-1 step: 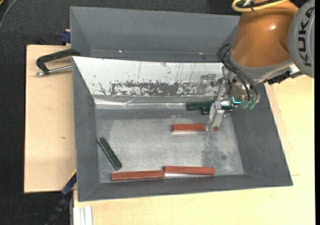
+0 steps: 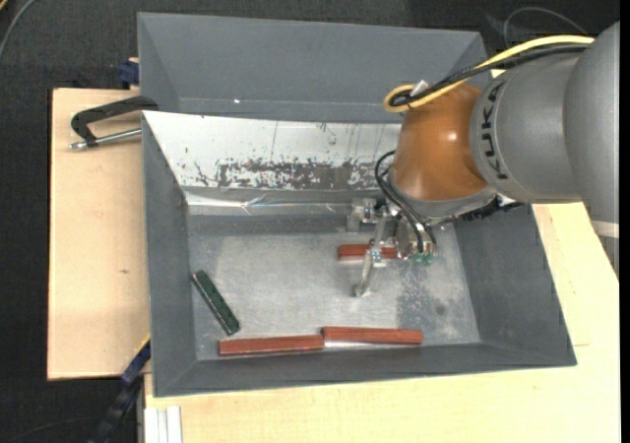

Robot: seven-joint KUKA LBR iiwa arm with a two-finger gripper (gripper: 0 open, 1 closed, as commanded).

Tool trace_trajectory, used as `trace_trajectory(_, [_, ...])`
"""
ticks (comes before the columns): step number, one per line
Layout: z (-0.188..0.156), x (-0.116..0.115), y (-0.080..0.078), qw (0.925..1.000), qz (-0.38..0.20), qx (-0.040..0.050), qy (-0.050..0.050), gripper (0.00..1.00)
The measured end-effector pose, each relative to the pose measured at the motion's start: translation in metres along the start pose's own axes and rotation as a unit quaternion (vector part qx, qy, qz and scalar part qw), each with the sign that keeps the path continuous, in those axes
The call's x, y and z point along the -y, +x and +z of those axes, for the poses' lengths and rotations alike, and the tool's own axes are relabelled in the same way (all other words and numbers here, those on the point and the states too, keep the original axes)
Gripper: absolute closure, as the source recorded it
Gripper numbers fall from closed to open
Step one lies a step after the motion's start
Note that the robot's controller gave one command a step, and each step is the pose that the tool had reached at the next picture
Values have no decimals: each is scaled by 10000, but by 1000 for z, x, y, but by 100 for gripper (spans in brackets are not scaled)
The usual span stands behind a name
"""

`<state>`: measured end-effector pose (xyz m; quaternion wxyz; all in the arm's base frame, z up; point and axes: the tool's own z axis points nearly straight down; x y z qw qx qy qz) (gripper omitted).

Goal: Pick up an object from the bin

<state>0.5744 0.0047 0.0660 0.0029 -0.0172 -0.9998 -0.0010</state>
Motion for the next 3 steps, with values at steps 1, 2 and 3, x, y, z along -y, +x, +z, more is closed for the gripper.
trace_trajectory(1, [-5,0,-2,10000,2,37,2,100])
trace_trajectory(2, [-129,4,14,9979,-643,94,9,100])
trace_trajectory(3, [-189,-6,22,9666,-2562,80,21,100])
